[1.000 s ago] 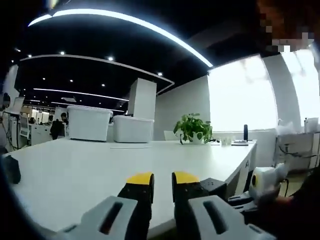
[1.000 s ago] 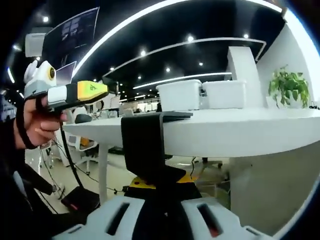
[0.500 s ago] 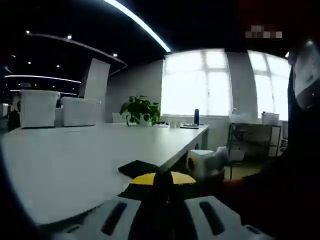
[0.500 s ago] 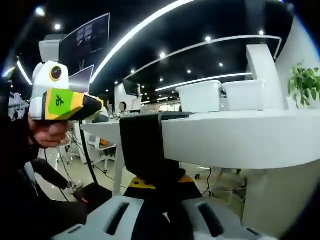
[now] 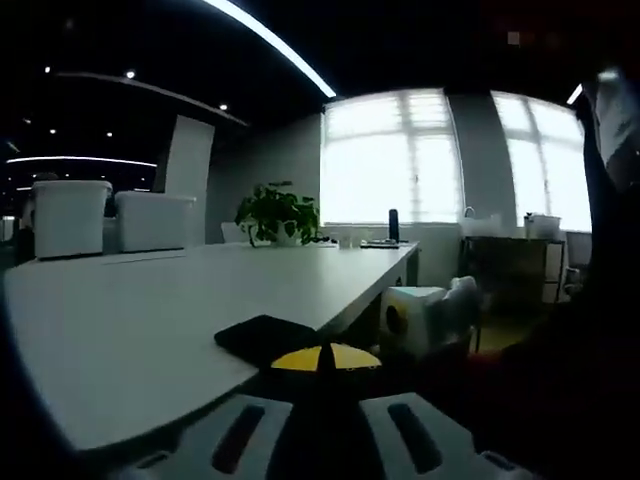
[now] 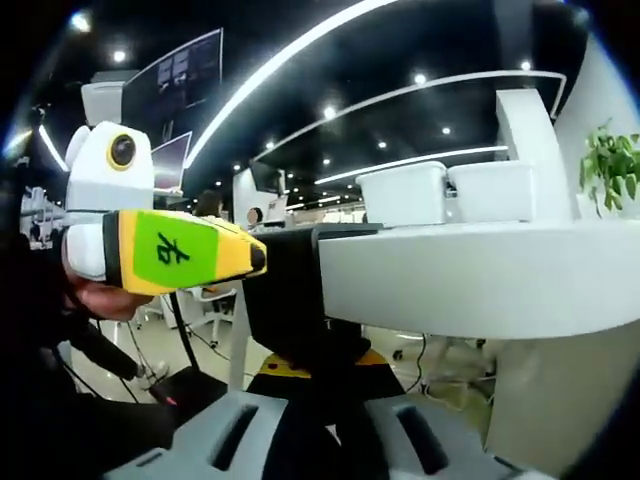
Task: Clamp the fixed fixture on the desktop, loosen the retaining clip, secure it to the edge of the desk, and tighten the retaining clip.
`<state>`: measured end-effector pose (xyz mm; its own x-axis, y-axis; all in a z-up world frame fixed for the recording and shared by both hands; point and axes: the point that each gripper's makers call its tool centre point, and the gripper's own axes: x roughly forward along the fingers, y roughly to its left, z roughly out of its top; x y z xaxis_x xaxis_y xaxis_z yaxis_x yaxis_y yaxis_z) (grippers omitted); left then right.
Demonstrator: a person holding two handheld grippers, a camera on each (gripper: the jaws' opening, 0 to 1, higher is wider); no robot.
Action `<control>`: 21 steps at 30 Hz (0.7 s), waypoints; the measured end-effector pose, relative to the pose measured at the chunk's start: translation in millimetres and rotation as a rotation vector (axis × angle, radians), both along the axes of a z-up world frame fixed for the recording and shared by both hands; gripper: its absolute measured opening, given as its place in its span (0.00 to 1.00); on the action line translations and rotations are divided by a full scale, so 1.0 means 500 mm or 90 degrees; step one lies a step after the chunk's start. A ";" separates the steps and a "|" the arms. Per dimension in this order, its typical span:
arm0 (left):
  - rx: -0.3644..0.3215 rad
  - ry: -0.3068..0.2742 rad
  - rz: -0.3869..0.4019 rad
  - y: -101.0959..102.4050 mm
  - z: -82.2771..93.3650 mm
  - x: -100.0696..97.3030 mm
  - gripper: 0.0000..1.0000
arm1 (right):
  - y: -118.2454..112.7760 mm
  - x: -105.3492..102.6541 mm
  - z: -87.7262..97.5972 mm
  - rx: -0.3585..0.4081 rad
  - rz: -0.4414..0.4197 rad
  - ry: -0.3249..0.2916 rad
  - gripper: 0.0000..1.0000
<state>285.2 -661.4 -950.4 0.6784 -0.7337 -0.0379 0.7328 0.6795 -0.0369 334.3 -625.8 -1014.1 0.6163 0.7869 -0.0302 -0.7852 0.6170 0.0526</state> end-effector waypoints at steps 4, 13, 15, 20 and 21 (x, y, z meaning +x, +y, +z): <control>-0.008 0.012 0.012 0.003 -0.004 0.007 0.01 | 0.000 -0.001 -0.001 -0.001 -0.003 -0.006 0.04; 0.041 -0.039 0.006 0.002 -0.004 0.013 0.01 | 0.001 -0.001 0.001 -0.006 -0.018 -0.022 0.05; 0.051 -0.062 0.024 -0.005 -0.006 0.011 0.01 | 0.001 0.000 -0.001 -0.007 -0.022 -0.020 0.06; -0.019 -0.002 0.022 0.004 -0.002 0.013 0.01 | 0.004 -0.004 0.001 -0.004 -0.036 -0.018 0.09; -0.016 -0.003 0.021 0.003 0.001 0.013 0.01 | 0.003 -0.005 0.003 -0.005 -0.036 -0.015 0.09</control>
<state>291.9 -659.9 -950.0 0.7028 -0.7112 -0.0171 0.7098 0.7026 -0.0503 332.0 -624.4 -1012.8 0.6604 0.7506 -0.0214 -0.7500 0.6608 0.0285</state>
